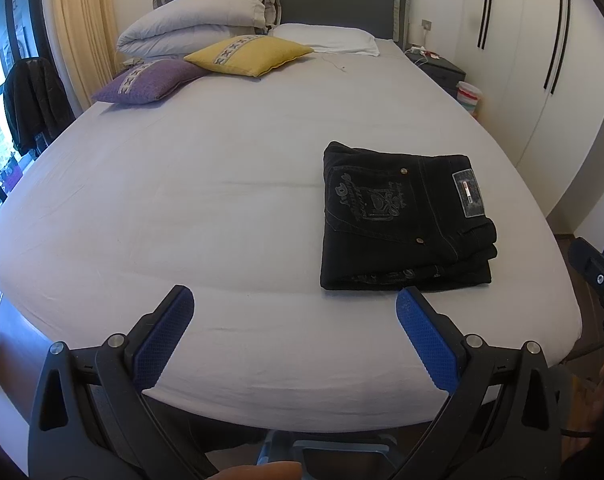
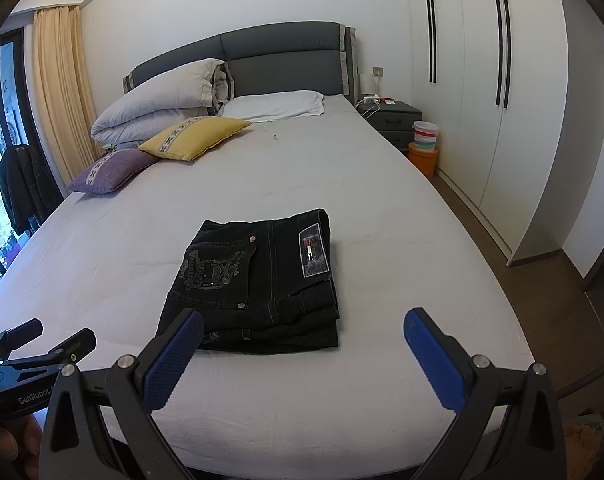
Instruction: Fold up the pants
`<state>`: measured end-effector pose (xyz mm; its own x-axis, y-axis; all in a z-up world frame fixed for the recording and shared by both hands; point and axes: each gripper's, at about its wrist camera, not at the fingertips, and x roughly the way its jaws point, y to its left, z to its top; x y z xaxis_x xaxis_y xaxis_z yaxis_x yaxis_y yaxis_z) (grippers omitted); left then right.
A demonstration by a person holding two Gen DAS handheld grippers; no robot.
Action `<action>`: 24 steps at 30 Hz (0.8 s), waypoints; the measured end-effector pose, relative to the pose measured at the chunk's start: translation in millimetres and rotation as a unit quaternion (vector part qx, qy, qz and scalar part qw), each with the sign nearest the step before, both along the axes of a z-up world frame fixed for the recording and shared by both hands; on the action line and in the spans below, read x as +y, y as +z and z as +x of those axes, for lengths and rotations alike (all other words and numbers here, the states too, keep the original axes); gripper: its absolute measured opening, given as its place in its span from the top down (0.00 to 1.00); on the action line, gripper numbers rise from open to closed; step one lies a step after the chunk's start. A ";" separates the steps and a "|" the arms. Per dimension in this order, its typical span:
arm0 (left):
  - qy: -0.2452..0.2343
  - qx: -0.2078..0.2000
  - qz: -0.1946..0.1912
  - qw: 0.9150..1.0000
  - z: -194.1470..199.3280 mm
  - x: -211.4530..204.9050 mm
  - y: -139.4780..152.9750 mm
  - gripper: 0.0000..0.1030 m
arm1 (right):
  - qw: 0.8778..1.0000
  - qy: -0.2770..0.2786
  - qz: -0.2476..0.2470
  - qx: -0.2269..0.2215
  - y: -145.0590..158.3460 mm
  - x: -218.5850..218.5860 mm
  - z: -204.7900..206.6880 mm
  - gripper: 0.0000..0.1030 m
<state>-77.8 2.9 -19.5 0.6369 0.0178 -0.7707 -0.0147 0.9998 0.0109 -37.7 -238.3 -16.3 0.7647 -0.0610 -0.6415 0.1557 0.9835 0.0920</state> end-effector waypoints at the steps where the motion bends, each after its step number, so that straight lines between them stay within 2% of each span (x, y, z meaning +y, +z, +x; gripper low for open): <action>1: 0.000 0.000 0.000 1.000 0.0 0.0 0.0 0.00 | 1.000 0.000 0.000 0.000 0.1 0.4 -0.5 0.00; 24: -0.002 0.002 0.000 1.000 -0.6 -0.5 -2.5 0.00 | 1.000 0.000 0.001 0.001 -0.4 1.0 -1.6 0.00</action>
<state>-78.4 2.4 -22.0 0.6344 0.0152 -0.7728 -0.0108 0.9999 0.0108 -39.3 -237.4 -16.7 0.7637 -0.0601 -0.6428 0.1562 0.9833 0.0936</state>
